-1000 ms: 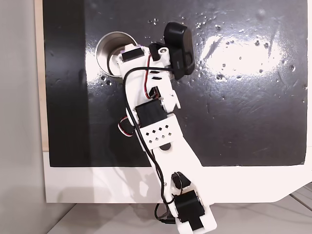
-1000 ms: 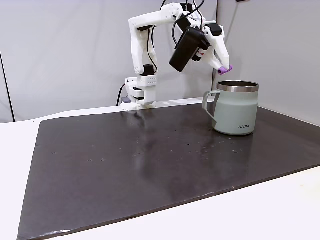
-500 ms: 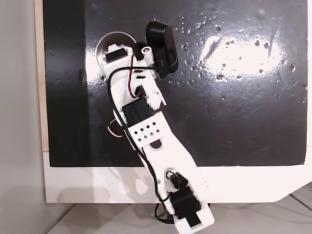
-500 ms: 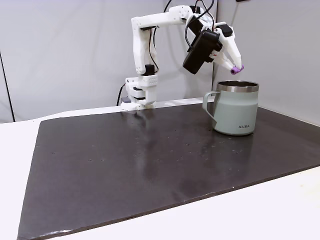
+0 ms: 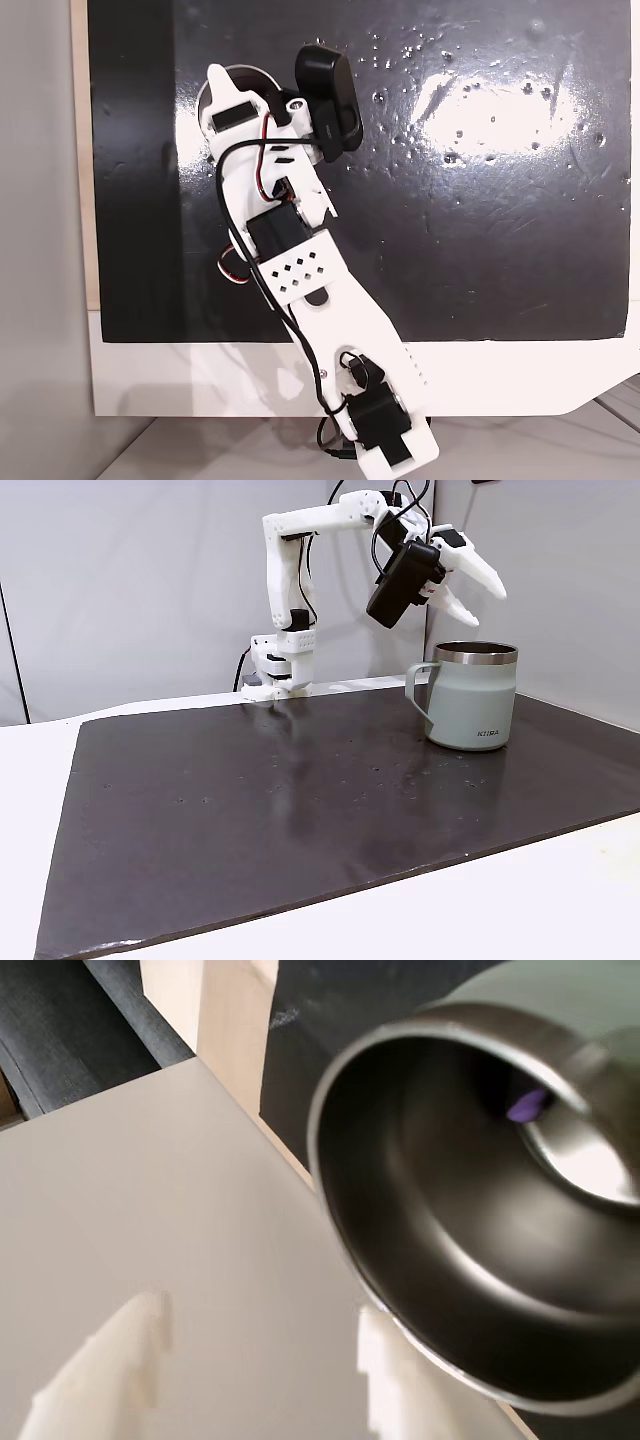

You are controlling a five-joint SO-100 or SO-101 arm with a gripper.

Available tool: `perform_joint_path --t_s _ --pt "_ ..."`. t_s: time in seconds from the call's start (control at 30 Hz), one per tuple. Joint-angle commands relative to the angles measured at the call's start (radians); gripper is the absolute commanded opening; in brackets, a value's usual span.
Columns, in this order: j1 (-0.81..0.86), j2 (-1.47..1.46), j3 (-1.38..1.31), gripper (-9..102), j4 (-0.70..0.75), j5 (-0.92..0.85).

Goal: Grasp a pengrip and put it in the cup.

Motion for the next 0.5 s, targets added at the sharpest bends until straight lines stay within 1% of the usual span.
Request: perform_joint_path --t_s 0.0,0.47 --pt "0.0 0.023 -0.074 24 0.006 0.017" --pt "-0.026 0.06 -0.064 24 0.029 0.014"
